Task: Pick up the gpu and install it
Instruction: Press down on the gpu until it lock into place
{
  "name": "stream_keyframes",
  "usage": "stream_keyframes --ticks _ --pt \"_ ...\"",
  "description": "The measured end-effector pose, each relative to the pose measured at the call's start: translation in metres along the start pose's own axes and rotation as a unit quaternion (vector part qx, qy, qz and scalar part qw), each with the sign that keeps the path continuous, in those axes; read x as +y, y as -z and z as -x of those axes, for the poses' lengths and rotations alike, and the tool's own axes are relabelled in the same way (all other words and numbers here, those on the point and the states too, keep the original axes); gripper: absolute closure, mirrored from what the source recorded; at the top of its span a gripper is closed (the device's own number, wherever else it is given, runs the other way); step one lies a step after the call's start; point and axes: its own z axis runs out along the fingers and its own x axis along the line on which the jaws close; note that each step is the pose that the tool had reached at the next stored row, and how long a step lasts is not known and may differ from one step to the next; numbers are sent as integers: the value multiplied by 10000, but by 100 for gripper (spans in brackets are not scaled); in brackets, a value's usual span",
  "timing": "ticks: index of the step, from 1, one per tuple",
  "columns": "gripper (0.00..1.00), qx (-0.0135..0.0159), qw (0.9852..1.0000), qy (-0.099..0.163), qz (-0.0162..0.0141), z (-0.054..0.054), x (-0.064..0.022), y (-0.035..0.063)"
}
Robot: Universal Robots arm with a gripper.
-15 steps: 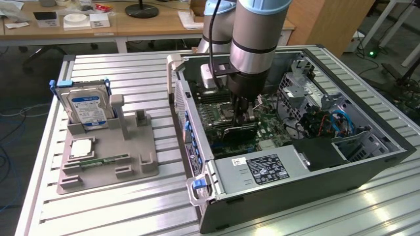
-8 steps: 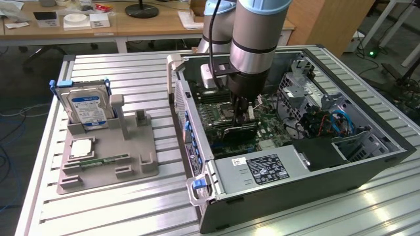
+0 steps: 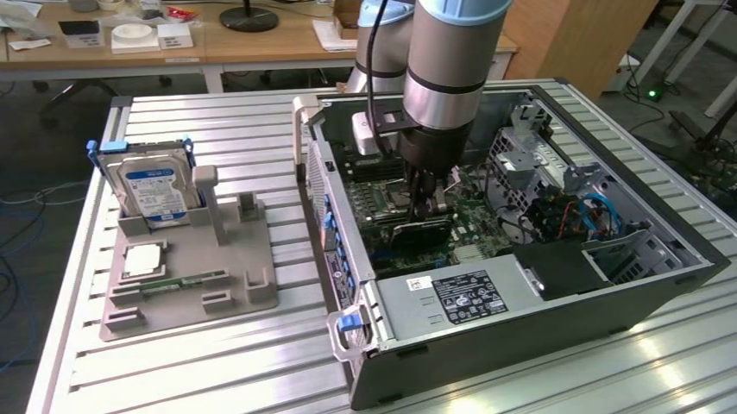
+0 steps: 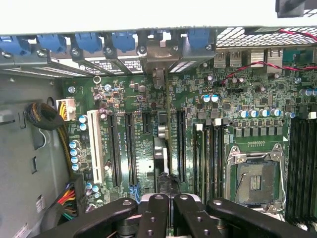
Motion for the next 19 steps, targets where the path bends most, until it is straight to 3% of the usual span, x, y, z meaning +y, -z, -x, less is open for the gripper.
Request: stream_keyframes --ticks 6,8,10,11,15,19 --pt "89 17 10000 7 2 -1 19 2" --pt "89 30 10000 6 54 -3 48 4" --pt "89 42 9999 4 150 -5 72 7" --pt "89 45 9998 4 181 -5 73 11" --pt "89 49 9997 0 253 -3 70 57" --pt "89 53 9995 -1 300 -1 84 111"
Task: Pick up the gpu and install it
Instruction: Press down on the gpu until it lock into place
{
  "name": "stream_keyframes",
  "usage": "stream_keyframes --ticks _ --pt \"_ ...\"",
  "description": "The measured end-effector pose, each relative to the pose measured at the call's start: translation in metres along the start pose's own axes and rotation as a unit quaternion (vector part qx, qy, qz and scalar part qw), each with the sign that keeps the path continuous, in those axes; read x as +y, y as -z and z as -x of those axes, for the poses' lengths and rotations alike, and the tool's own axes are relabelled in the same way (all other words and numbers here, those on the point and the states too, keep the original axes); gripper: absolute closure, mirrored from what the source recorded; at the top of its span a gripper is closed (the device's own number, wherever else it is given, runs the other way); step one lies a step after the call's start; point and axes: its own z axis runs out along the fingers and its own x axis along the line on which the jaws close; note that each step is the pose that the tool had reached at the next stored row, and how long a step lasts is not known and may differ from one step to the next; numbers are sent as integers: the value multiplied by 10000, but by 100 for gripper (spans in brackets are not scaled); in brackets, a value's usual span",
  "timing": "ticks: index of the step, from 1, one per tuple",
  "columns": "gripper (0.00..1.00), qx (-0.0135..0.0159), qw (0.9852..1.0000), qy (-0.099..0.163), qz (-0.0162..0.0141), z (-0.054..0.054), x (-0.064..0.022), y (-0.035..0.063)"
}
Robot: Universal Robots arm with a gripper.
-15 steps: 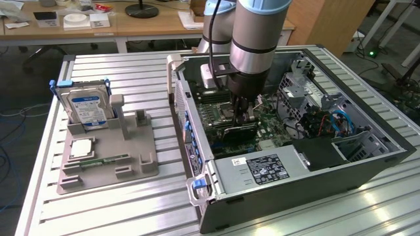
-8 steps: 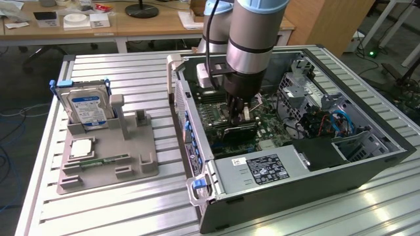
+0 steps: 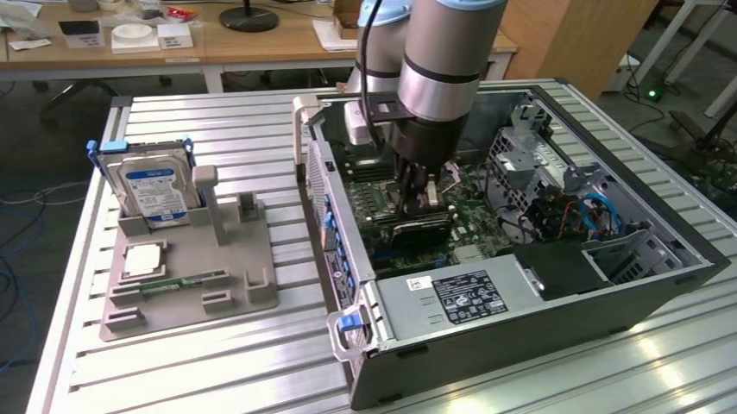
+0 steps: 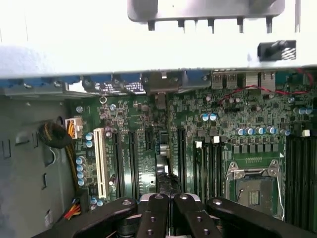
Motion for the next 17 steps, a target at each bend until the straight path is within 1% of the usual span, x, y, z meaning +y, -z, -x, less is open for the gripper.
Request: stream_keyframes --ticks 1,4,5,8,10,13,14,17 --pt "89 1 10000 0 12 -1 14 8" --pt "89 4 10000 -1 60 -4 78 29" --pt "89 5 10000 -1 68 -6 105 37" --pt "89 6 10000 -2 79 -8 162 71" --pt "89 5 10000 -3 85 -8 175 72" --pt "89 9 9999 -3 114 -10 192 81" --pt "89 9 9999 -3 120 -11 195 88" --pt "89 9 9999 -4 128 -10 206 123"
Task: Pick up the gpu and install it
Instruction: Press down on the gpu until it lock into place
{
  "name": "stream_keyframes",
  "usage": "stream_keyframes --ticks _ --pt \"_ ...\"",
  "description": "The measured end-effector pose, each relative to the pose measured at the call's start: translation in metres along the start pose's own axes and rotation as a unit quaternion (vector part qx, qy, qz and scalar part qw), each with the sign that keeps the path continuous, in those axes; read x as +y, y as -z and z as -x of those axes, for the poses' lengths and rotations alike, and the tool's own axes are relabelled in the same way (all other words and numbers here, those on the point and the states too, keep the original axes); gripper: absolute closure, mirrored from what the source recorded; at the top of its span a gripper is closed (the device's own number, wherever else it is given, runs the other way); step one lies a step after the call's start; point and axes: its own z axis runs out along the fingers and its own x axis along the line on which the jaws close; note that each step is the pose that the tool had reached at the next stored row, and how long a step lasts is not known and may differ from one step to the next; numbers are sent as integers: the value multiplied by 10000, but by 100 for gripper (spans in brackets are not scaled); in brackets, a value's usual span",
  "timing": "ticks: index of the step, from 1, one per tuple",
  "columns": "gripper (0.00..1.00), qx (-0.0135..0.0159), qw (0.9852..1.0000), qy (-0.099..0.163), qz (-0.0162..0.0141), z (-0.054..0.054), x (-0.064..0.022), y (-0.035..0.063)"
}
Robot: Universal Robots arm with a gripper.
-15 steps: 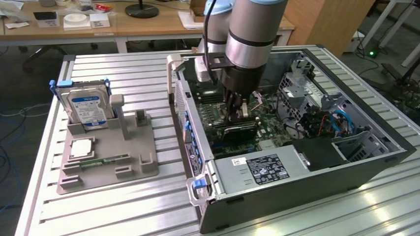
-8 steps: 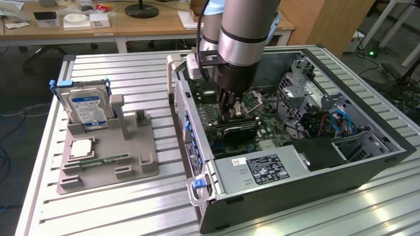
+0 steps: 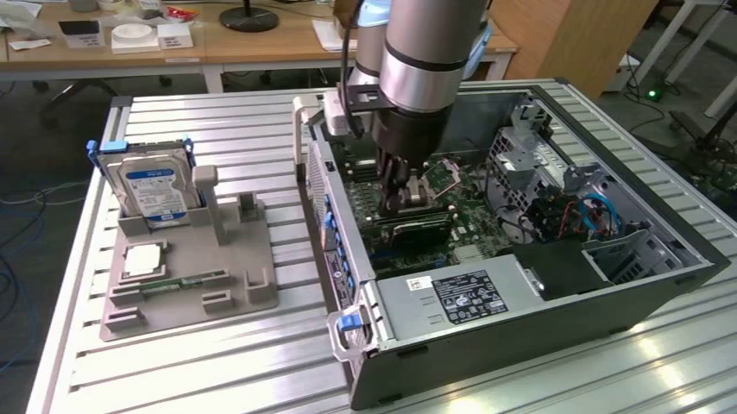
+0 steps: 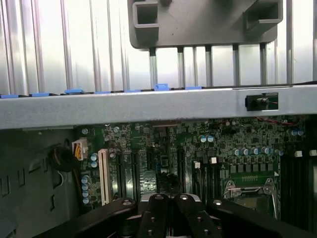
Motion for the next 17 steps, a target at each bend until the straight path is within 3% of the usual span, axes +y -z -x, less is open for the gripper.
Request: stream_keyframes --ticks 6,11,17 --pt "89 1 10000 1 5 -2 77 8" --pt "89 3 10000 0 6 -1 197 0" --pt "89 5 10000 0 34 -3 305 -1"
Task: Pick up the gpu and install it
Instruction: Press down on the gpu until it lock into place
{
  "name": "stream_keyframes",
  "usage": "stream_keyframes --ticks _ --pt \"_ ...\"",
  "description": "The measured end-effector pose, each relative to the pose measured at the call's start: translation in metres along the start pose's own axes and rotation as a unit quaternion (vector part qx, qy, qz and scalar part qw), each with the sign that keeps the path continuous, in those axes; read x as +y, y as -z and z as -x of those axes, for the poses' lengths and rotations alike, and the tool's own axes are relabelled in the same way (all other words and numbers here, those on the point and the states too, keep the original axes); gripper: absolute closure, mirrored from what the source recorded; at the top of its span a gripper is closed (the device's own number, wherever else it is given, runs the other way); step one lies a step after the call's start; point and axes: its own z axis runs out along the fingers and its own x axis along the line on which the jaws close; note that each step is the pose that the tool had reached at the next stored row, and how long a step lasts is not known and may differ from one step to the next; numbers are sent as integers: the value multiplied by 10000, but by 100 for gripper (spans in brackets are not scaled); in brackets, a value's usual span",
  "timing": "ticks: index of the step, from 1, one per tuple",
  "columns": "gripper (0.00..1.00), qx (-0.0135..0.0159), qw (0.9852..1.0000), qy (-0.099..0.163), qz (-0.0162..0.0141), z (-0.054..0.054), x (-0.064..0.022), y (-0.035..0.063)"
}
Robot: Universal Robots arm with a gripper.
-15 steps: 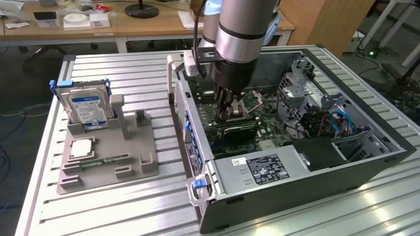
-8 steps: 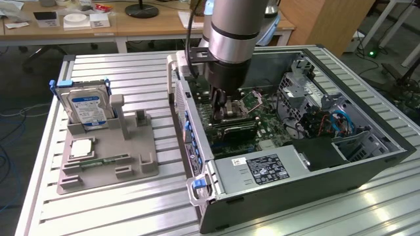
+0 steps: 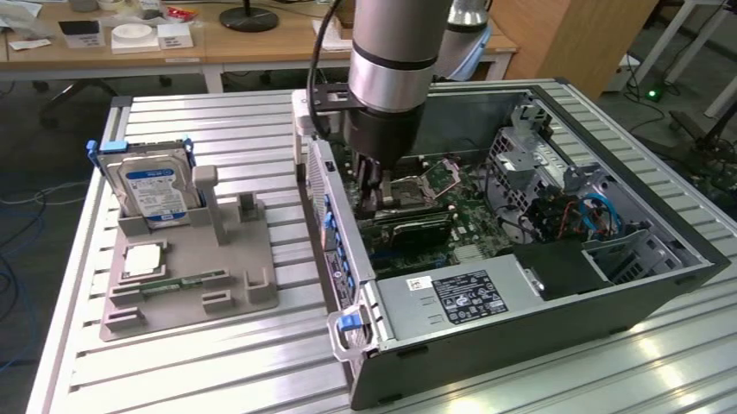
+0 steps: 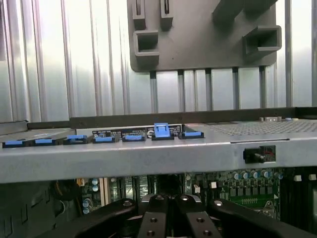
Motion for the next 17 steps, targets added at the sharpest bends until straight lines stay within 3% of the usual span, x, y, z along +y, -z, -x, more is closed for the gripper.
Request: stream_keyframes --ticks 4,11,17 --pt "89 1 10000 -1 23 0 60 -9" --pt "89 2 10000 -1 33 1 43 -88" --pt "89 6 10000 0 77 16 38 12"
